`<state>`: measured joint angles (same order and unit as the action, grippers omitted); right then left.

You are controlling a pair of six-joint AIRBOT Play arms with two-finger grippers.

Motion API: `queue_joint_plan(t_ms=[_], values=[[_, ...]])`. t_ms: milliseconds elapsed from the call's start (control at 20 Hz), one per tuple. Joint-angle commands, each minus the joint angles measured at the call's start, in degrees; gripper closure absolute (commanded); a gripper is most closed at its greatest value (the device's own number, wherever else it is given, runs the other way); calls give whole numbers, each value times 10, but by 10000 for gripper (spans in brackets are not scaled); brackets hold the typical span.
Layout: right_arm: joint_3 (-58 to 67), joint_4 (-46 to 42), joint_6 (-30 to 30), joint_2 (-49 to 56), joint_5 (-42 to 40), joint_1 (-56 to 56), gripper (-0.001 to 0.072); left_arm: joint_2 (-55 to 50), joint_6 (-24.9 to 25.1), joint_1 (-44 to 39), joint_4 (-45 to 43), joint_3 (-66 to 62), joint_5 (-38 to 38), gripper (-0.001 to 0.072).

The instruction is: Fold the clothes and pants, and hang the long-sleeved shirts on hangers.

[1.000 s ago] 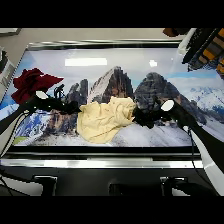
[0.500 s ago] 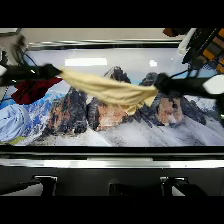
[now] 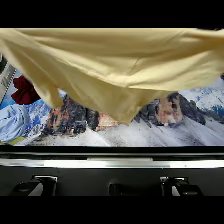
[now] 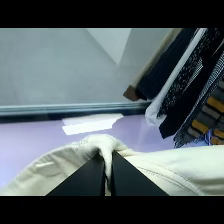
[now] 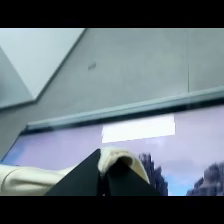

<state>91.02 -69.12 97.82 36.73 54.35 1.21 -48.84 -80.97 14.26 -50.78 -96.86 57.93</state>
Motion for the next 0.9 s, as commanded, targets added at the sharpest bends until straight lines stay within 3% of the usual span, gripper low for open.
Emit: queue_joint_plan(t_ms=[0, 150, 300, 600, 850], values=[[12, -25, 37, -41, -76, 1, 683, 58, -33, 1, -35, -3, -5, 692], [11, -24, 61, 8, -70, 1, 683, 38, -33, 1, -35, 9, -4, 692], [11, 10, 72, 129, -39, 0, 683, -26, -31, 0, -35, 47, -5, 693], [11, 114, 61, 448, -31, -1, 682, -234, -31, -1, -35, 126, -5, 692], [11, 188, 44, 616, -33, -43, 683, -397, -31, -24, -35, 134, -3, 692]])
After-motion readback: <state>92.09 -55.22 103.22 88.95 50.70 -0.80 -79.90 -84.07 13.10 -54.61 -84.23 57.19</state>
